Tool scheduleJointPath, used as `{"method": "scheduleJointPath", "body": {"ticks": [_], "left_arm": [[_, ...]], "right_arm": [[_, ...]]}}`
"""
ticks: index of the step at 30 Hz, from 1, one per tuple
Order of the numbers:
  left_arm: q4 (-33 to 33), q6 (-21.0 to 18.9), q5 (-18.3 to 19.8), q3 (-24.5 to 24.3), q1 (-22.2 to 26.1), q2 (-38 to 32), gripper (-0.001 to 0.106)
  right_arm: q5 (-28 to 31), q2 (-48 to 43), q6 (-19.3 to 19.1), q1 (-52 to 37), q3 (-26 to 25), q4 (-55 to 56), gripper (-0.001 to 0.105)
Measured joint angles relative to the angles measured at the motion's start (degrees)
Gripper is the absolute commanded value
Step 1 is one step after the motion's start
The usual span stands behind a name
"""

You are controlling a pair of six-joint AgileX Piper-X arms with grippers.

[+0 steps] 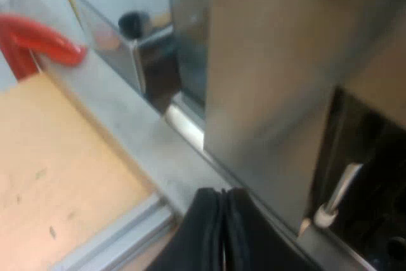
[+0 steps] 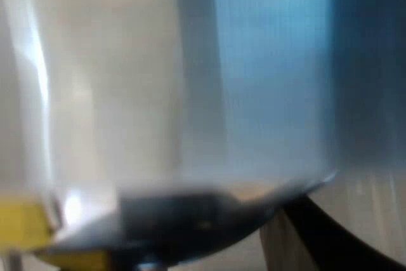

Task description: Put the handle in the coffee machine

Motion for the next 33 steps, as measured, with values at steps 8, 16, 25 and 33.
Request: {"method": "scheduleJointPath", "body": {"ticks": [8, 16, 25, 33], "left_arm": [[8.4, 9.1, -7.8, -2.6, -2.6, 3.5, 0.001], [11.0, 12.6, -12.5, -2.7, -7.0, 3.5, 0.001], [17.8, 16.0, -13.3, -2.7, -8.2, 3.5, 0.001], [26.7, 20.2, -12.3, -2.7, -10.7, 3.5, 0.001]], "right_arm": [[0.0, 0.0, 0.0, 0.0, 0.0, 0.0, 0.038], [0.1, 0.0, 0.0, 0.0, 0.0, 0.0, 0.038], [0.1, 0.0, 0.0, 0.0, 0.0, 0.0, 0.038], [0.4, 0.0, 0.0, 0.0, 0.0, 0.0, 0.038]]}}
